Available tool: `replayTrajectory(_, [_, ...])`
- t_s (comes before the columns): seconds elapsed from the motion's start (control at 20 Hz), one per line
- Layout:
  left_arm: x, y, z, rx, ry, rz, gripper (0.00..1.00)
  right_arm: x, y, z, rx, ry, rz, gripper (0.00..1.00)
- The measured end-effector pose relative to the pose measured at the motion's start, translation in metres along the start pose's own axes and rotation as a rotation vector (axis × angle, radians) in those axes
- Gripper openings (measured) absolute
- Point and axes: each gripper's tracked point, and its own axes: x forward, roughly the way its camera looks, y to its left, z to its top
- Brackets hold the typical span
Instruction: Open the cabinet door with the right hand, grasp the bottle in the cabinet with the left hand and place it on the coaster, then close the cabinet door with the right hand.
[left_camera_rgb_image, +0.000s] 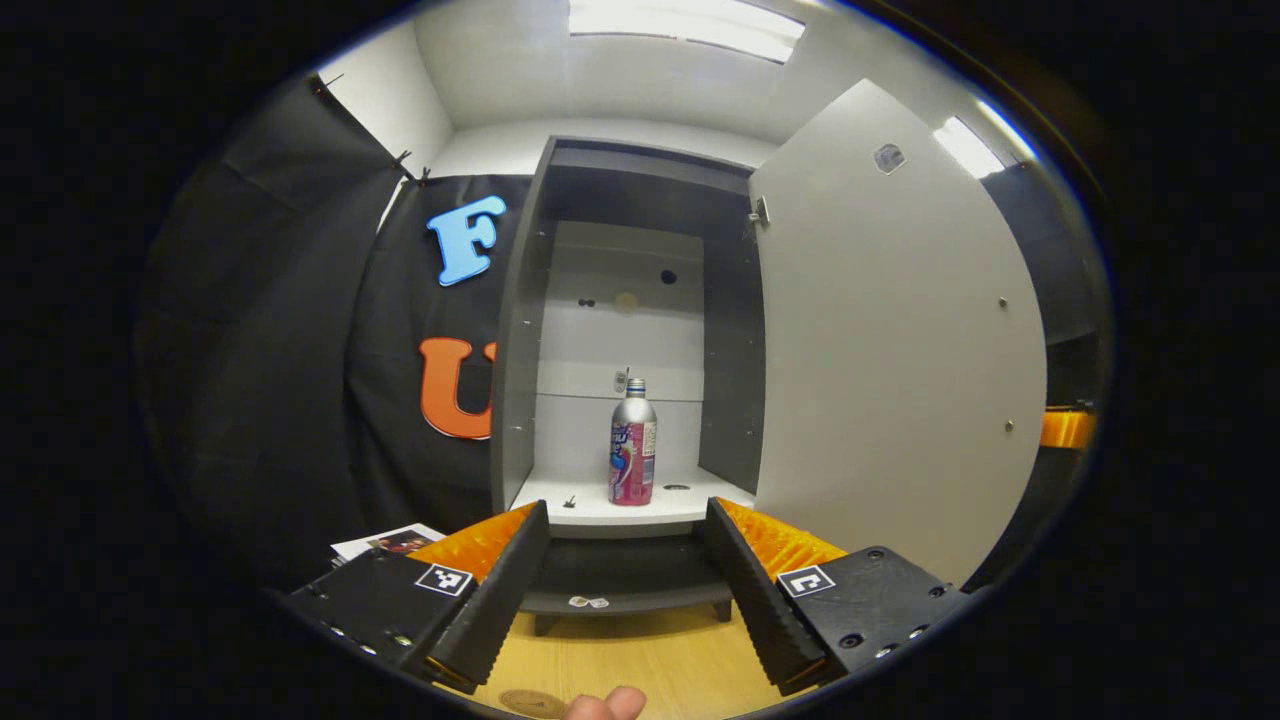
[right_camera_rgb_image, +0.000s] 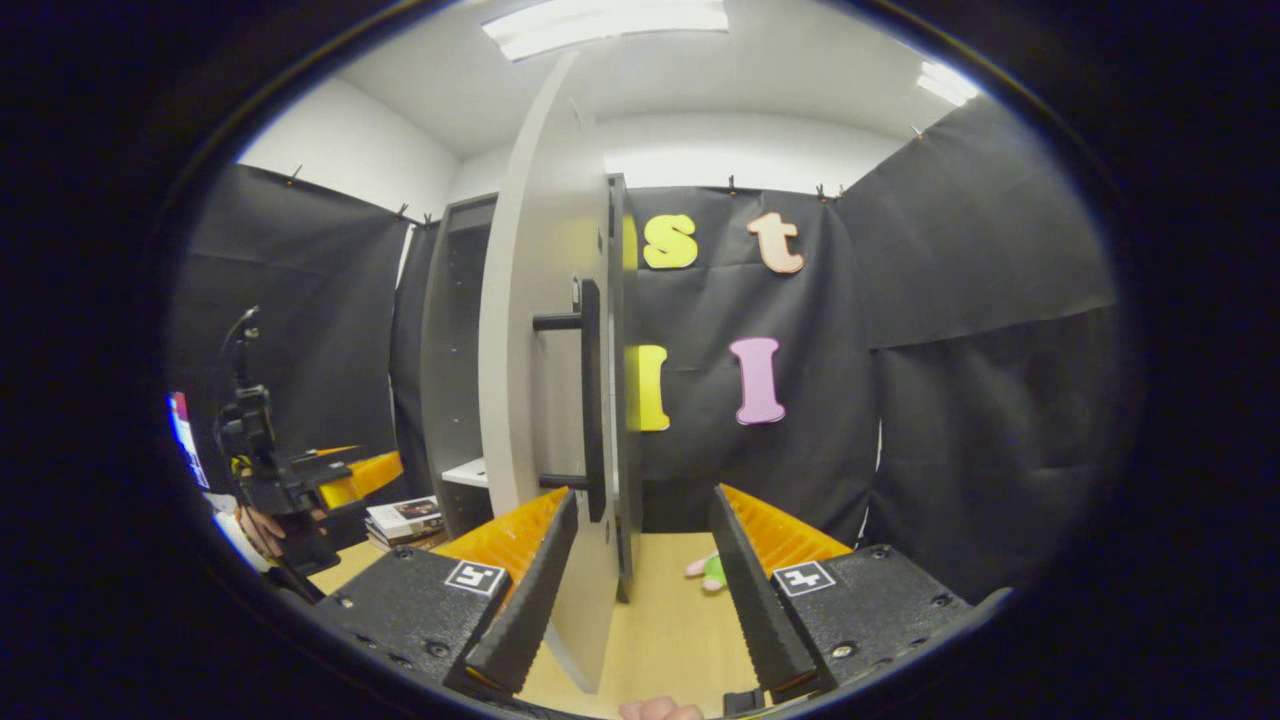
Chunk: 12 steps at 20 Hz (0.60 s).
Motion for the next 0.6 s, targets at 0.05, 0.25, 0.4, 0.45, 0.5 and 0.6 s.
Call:
replayTrajectory(0.05, [0.019,0.003,0.006,0.012,-0.014,0.005,0.95,0.001,-0.002,-0.001,-0.001,0.002,-0.004,0.83])
replayTrajectory(0.25, [0.098,0.01,0.005,0.031,-0.015,0.02,0.95,0.004,-0.004,-0.001,0.007,0.019,-0.015,0.83])
replayTrajectory(0.4, [0.153,0.013,-0.012,0.064,0.01,0.007,0.95,0.007,-0.005,0.001,-0.004,0.021,-0.025,0.83])
replayTrajectory(0.45, [0.17,0.013,-0.019,0.072,0.022,0.009,0.95,0.008,-0.004,0.001,-0.011,0.026,-0.027,0.83])
replayTrajectory(0.5, [0.186,0.013,-0.027,0.067,0.037,0.01,0.95,0.008,-0.004,0.002,-0.016,0.029,-0.03,0.83])
replayTrajectory(0.6, [0.214,0.017,-0.038,0.04,0.054,0.026,0.95,0.009,-0.004,0.003,-0.03,0.033,-0.039,0.83])
